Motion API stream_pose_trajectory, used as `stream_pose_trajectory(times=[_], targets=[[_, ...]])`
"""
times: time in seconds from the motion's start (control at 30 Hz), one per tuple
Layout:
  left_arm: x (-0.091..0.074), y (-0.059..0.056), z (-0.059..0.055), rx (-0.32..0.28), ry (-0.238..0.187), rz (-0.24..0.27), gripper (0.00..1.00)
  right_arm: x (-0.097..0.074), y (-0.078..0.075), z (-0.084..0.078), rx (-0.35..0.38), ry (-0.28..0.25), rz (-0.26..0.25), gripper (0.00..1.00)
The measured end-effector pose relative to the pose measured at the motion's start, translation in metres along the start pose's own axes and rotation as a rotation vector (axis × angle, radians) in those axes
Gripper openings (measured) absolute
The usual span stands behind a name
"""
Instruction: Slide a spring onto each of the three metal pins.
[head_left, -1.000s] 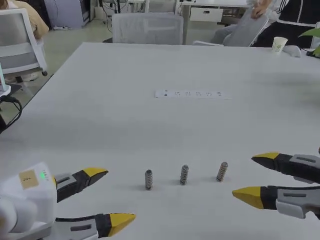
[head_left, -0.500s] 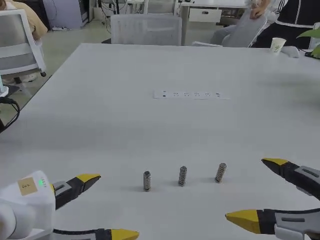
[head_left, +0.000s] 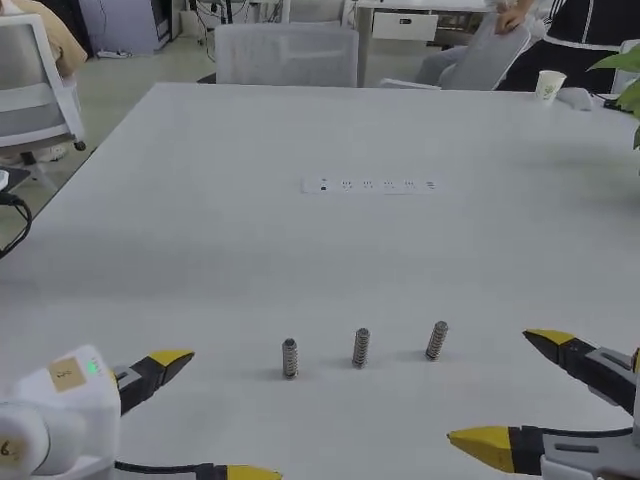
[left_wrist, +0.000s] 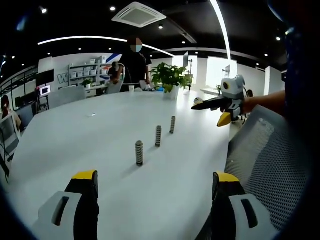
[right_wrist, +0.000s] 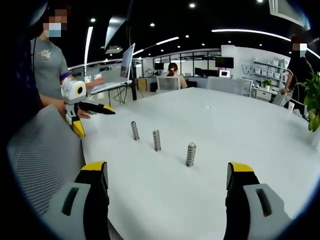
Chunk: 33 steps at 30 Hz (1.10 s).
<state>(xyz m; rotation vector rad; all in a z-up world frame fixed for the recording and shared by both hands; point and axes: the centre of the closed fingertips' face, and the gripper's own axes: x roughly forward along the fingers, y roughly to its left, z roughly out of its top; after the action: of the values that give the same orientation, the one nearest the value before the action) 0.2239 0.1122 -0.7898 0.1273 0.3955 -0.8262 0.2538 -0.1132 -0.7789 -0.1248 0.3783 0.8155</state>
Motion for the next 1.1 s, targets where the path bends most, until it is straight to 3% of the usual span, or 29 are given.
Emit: stream_pose_trajectory(times=[1.1], targets=[[0.0032, -0.0024, -0.0005, -0.01, 0.006, -0.005, 0.9, -0.0021, -0.0051, -0.0013, 0.014, 0.011, -0.03, 0.99]])
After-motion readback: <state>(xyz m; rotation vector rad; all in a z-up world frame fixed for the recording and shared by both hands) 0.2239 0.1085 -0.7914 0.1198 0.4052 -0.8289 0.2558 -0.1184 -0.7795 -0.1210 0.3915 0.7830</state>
